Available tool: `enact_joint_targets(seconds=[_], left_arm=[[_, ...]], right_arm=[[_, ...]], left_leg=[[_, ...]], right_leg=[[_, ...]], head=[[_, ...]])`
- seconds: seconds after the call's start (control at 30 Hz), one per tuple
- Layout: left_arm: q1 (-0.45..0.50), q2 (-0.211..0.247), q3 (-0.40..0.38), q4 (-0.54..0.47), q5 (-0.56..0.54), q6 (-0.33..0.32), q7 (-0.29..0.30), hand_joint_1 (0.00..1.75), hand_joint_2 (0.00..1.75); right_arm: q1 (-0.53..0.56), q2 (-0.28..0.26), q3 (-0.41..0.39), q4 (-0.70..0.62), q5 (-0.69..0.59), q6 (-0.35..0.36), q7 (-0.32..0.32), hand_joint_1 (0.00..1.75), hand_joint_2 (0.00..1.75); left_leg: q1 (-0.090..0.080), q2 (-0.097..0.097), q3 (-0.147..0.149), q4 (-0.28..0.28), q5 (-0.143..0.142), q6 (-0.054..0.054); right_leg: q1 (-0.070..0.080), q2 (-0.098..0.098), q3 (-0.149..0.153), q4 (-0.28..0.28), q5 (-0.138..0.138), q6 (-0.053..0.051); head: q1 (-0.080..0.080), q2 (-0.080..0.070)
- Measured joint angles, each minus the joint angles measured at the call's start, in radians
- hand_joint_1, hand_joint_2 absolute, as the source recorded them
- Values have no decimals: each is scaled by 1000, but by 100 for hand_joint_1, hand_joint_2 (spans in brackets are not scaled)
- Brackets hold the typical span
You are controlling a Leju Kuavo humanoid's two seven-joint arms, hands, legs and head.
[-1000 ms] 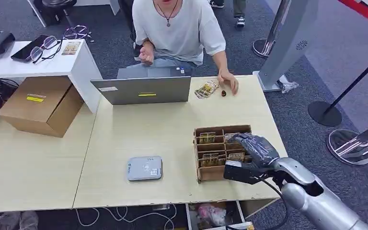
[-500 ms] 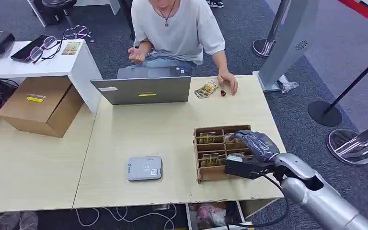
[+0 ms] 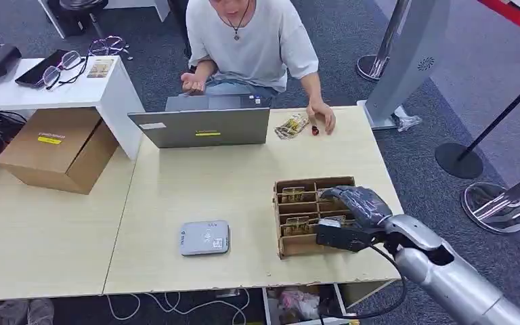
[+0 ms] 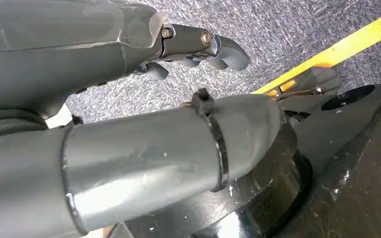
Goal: Pass the card to the sensor for recognition and then transmit it.
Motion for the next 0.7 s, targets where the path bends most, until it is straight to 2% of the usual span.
enact_joint_targets(seconds=[0.3, 0.7], left_arm=[[1, -5, 7, 0, -5, 9, 0, 0, 0], [1, -8, 15, 0, -13, 10, -3, 0, 0]], right_arm=[[73, -26, -14, -62, 25, -24, 28, 63, 175], [210, -38, -96, -161, 79, -40, 58, 73, 175]], left_leg=[[0, 0, 0, 0, 0, 0], [0, 0, 0, 0, 0, 0]], right_leg=[[0, 0, 0, 0, 0, 0], [0, 0, 0, 0, 0, 0]], head=[[0, 0], [0, 0]])
